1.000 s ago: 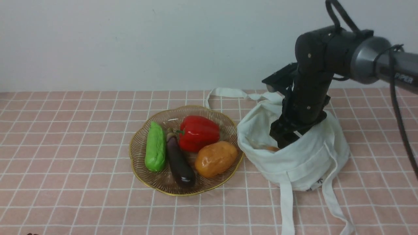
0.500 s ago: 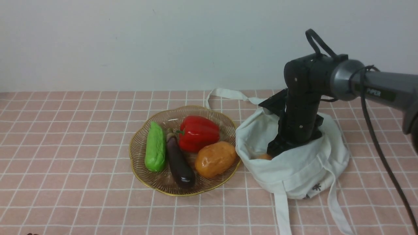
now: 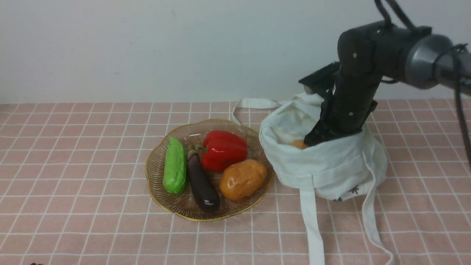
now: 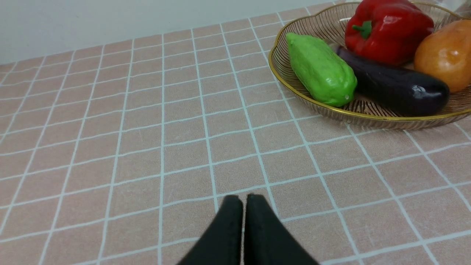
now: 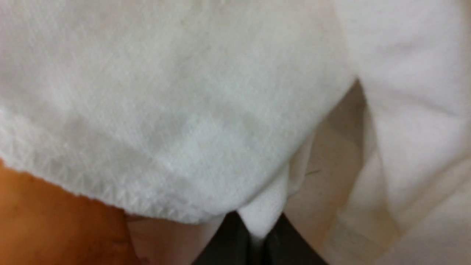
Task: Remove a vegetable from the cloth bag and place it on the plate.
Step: Use the right arm to grab a potato from the bag
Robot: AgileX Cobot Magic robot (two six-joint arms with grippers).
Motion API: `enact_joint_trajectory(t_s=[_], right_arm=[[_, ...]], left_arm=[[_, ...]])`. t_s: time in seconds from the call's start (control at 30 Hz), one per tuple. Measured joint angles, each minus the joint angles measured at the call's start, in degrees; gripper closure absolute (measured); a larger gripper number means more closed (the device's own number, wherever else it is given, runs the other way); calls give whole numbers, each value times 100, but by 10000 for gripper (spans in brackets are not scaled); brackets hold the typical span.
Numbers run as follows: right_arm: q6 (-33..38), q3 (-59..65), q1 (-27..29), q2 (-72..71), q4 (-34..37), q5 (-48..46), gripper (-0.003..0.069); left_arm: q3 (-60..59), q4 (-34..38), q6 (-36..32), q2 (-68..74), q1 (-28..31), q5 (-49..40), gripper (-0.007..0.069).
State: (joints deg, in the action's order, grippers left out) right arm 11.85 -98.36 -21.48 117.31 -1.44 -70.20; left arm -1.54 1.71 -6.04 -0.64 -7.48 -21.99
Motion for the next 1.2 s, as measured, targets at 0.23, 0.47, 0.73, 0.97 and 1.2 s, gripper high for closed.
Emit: enact_joint_trajectory(t_s=[0.23, 0.47, 0.73, 0.97, 1.2], right_arm=[[-188, 0, 0, -215, -242, -39, 658], [-2101, 343, 0, -215, -2713, 104, 658], [-2495, 388, -122, -746, -2960, 324, 658], [-2520, 1014, -148, -1026, -2259, 1203, 658], [-2892, 3037, -169, -673, -2641, 2736, 658]], left_arm=[[0, 0, 0, 0, 0, 0, 629], [0, 0, 0, 0, 0, 0, 629], [0, 0, 0, 0, 0, 0, 629], [0, 0, 0, 0, 0, 0, 629], [0, 0, 0, 0, 0, 0, 629]])
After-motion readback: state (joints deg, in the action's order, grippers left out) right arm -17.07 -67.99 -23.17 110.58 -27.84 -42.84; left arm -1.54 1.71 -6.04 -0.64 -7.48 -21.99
